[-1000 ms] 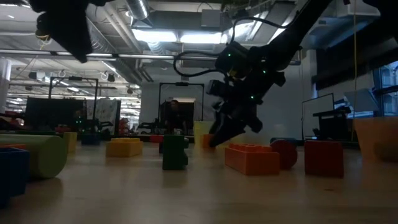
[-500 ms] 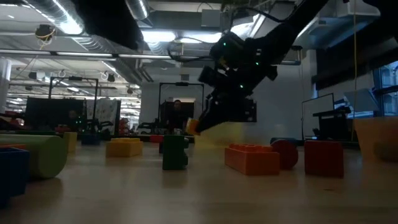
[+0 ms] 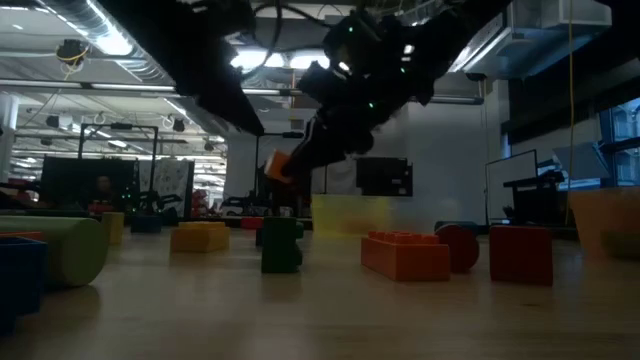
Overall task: Sort blocks by size
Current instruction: Put the yellow square game piece into the blue bin, then put the blue square game piece into the blue bin
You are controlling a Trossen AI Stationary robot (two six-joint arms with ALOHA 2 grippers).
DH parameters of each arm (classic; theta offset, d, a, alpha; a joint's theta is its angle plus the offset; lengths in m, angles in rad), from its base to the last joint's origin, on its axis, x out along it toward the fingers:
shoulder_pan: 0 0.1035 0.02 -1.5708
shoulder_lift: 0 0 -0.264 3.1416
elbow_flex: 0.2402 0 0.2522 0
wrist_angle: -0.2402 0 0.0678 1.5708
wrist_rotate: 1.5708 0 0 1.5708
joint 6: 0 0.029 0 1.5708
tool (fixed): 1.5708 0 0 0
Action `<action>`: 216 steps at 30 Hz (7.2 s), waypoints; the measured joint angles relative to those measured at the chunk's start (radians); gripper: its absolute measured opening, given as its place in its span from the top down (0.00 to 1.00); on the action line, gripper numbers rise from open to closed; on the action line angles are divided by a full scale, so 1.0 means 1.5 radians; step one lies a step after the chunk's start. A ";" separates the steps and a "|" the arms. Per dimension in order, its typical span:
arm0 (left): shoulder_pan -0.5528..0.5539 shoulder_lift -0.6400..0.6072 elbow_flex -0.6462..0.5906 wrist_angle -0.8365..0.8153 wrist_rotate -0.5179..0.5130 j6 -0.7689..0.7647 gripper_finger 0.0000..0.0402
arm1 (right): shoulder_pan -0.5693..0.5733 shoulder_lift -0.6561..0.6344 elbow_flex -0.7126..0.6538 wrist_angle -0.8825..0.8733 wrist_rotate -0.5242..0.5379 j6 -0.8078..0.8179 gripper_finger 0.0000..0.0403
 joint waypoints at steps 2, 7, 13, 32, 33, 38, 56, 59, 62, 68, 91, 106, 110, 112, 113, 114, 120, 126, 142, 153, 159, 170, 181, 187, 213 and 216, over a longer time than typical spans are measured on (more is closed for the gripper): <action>0.007 0.015 0.000 0.012 0.005 0.017 0.50 | 0.007 0.000 0.010 0.000 0.001 0.000 0.71; 0.024 0.043 0.000 0.040 0.007 0.025 0.50 | 0.016 0.000 0.022 0.001 0.001 -0.003 0.75; 0.040 0.045 0.000 0.039 0.011 0.025 0.52 | 0.019 0.000 0.023 -0.002 0.004 -0.006 0.71; 0.064 0.043 0.001 0.041 0.103 0.037 0.80 | 0.018 0.000 0.024 -0.011 0.000 -0.006 0.65; 0.064 0.041 0.001 0.040 0.109 0.037 0.80 | 0.018 0.000 0.024 -0.013 -0.001 -0.006 0.64; 0.064 0.019 0.001 0.026 0.139 0.005 0.80 | 0.018 -0.001 0.024 -0.025 0.002 0.018 0.59; 0.007 -0.131 0.001 -0.254 0.575 -0.252 0.80 | 0.044 -0.001 0.010 -0.117 0.021 0.205 0.37; -0.018 -0.135 0.001 -0.291 0.682 -0.335 0.79 | 0.061 -0.001 0.009 -0.115 0.022 0.206 0.37; -0.047 -0.135 0.001 -0.328 0.739 -0.407 0.79 | 0.077 -0.001 0.009 -0.104 0.033 0.205 0.37; -0.102 -0.135 0.001 -0.370 0.763 -0.503 0.79 | 0.099 0.018 0.009 -0.051 0.055 0.206 0.37; -0.239 -0.134 0.001 -0.513 0.669 -0.855 0.72 | 0.104 0.094 0.009 0.000 0.146 0.206 0.37; -0.239 -0.134 0.001 -0.502 0.570 -0.764 0.59 | 0.104 0.134 0.010 0.047 0.108 0.175 0.59; -0.239 -0.134 0.001 -0.489 0.544 -0.760 0.59 | 0.104 0.135 0.010 0.051 0.098 0.168 0.69; -0.239 -0.134 0.001 -0.473 0.519 -0.753 0.59 | 0.104 0.135 0.010 0.054 0.096 0.168 0.74; -0.239 -0.134 0.001 -0.465 0.504 -0.742 0.59 | 0.104 0.136 0.010 0.058 0.096 0.168 0.76; -0.239 -0.134 0.001 -0.453 0.486 -0.732 0.59 | 0.104 0.136 0.010 0.060 0.096 0.168 0.76; -0.234 -0.134 0.001 -0.378 0.329 -0.659 0.59 | 0.105 0.139 0.026 0.045 0.099 0.168 0.75; -0.205 -0.134 0.001 -0.315 0.122 -0.548 0.59 | 0.105 0.139 0.081 -0.009 0.098 0.168 0.72; -0.118 -0.127 0.001 -0.252 0.058 -0.222 0.59 | 0.105 0.138 0.187 -0.015 0.051 0.165 0.74; -0.103 -0.124 0.001 -0.226 0.068 -0.187 0.59 | 0.105 0.138 0.206 -0.002 0.028 0.148 0.72; -0.103 -0.124 0.001 -0.224 0.076 -0.189 0.59 | 0.105 0.138 0.206 0.022 0.028 0.148 0.74; -0.103 -0.124 0.001 -0.224 0.081 -0.200 0.59 | 0.105 0.138 0.206 0.036 -0.008 0.148 0.73; -0.103 -0.124 0.001 -0.229 0.105 -0.237 0.62 | 0.106 0.137 0.206 0.053 -0.014 0.148 0.73; -0.103 -0.124 0.001 -0.226 0.108 -0.224 0.79 | 0.105 0.137 0.206 0.052 -0.013 0.146 0.73; -0.106 -0.208 0.050 -0.332 0.361 -0.400 0.79 | 0.105 0.136 0.207 -0.081 -0.011 0.140 0.44; -0.108 -0.238 0.050 -0.379 0.458 -0.502 0.79 | 0.105 0.136 0.207 -0.098 -0.014 0.082 0.45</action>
